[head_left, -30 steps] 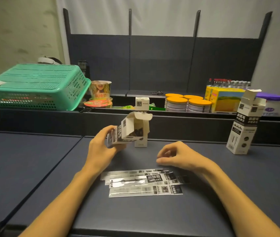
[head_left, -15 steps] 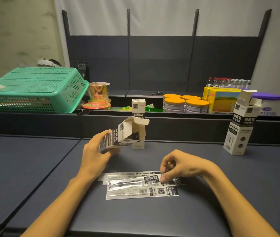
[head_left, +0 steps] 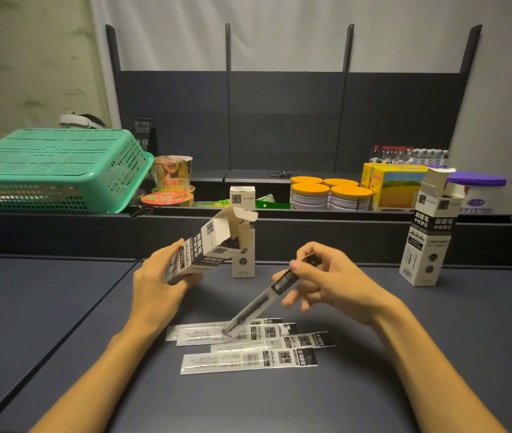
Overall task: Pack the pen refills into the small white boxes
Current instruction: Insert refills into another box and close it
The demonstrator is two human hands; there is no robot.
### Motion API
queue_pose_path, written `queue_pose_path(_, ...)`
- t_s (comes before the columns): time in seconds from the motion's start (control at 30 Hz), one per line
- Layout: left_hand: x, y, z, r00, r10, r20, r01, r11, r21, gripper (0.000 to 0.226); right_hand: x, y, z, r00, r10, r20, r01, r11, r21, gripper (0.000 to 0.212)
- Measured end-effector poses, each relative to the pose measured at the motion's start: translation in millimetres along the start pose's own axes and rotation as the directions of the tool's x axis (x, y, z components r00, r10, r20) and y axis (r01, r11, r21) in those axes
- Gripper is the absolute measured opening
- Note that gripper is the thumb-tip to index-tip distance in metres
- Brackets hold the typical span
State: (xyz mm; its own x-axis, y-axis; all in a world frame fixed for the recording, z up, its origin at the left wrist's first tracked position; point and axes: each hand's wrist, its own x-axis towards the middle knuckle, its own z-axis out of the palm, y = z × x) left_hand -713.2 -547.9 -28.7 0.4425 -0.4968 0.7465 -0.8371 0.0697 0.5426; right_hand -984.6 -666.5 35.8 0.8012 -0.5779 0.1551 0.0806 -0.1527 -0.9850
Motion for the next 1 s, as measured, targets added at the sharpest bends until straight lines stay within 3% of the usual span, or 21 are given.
queue_pose_path(0.2, 2.5, -2.4, 2.2, 1.0, -0.011, -0.013, 0.011, 1.0, 0.018, 0.068, -4.2, -16.2, 3.5, 0.949, -0.165, -0.268, 0.222, 0.955, 0.198, 0.023)
queue_pose_path(0.4, 3.3, -3.6, 4.0, 1.0, -0.006, -0.02, 0.006, 1.0, 0.029, 0.066, -9.1, -27.2, -0.7, 0.882, -0.225, -0.414, 0.389, 0.843, 0.37, 0.015)
queue_pose_path(0.53, 3.6, -1.0, 4.7, 1.0, 0.002, -0.009, -0.002, 1.0, 0.029, 0.066, -8.1, -26.9, -1.2, 0.855, -0.242, -0.459, 0.43, 0.826, 0.364, 0.011)
queue_pose_path(0.87, 2.6, -0.3, 5.2, 0.999, 0.052, -0.005, -0.052, 0.998, 0.039, 0.066, 0.4, -15.8, 15.2, 0.883, -0.228, -0.409, 0.369, 0.876, 0.309, 0.009)
queue_pose_path(1.0, 2.8, -2.8, 5.8, 0.997, 0.076, -0.005, -0.076, 0.996, 0.049, 0.067, 5.4, -5.2, 22.0, 0.855, -0.292, -0.429, 0.364, 0.926, 0.096, 0.005)
